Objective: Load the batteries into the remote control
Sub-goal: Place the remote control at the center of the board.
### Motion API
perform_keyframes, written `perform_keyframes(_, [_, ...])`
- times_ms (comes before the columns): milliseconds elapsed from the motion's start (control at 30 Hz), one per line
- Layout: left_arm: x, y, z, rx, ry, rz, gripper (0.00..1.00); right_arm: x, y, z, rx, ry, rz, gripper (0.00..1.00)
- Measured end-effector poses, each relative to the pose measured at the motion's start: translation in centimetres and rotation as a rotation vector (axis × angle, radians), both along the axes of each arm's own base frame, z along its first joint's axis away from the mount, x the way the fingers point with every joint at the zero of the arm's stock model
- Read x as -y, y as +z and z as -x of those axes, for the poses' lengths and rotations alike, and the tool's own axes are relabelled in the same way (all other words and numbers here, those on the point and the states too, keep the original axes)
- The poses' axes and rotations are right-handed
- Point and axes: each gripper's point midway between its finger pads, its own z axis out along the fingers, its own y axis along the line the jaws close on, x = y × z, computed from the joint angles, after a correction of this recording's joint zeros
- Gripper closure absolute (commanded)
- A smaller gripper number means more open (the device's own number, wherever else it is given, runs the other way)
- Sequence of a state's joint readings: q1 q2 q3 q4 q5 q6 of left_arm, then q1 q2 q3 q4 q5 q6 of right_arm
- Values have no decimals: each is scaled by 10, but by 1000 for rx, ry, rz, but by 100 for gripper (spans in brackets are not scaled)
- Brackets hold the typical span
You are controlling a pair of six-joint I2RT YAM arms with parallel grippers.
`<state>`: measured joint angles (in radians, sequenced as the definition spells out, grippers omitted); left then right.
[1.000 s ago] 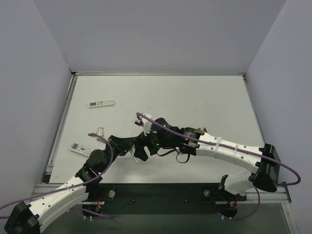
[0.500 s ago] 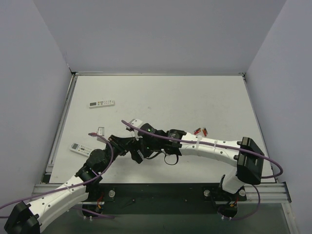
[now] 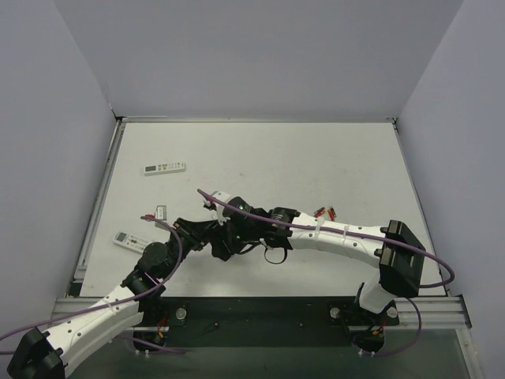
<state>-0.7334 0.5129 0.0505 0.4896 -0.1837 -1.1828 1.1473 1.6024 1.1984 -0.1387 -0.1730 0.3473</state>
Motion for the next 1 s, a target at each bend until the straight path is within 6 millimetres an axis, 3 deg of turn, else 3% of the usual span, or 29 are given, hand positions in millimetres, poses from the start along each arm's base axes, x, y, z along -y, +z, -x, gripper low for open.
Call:
perform_keyframes(33, [0,0,0,0,0,-1,64,0,0,0,0,-1,-2,96])
perform_keyframes(67, [0,0,0,2,0,1,52,1,0,0,-2,-1,-4,100])
perform_keyframes(200, [0,5,3,27,-9,1,33,15,-5,-6,0,-32,7,100])
perform_keyframes(433, [-16,18,4,74,45,-88,27,89,-35,-40,-12,-231,119,100])
perform_keyframes(700, [-80,74,13,141,257,-291,25,172,-76,-60,-107,-476,275,100])
perform_keyframes(900, [-136,109,33,178,406,-422,16,210,-108,-63,-196,-598,367,99])
perform_keyframes(1000, [-160,110,39,176,474,-490,12,218,-124,-59,-235,-622,411,77])
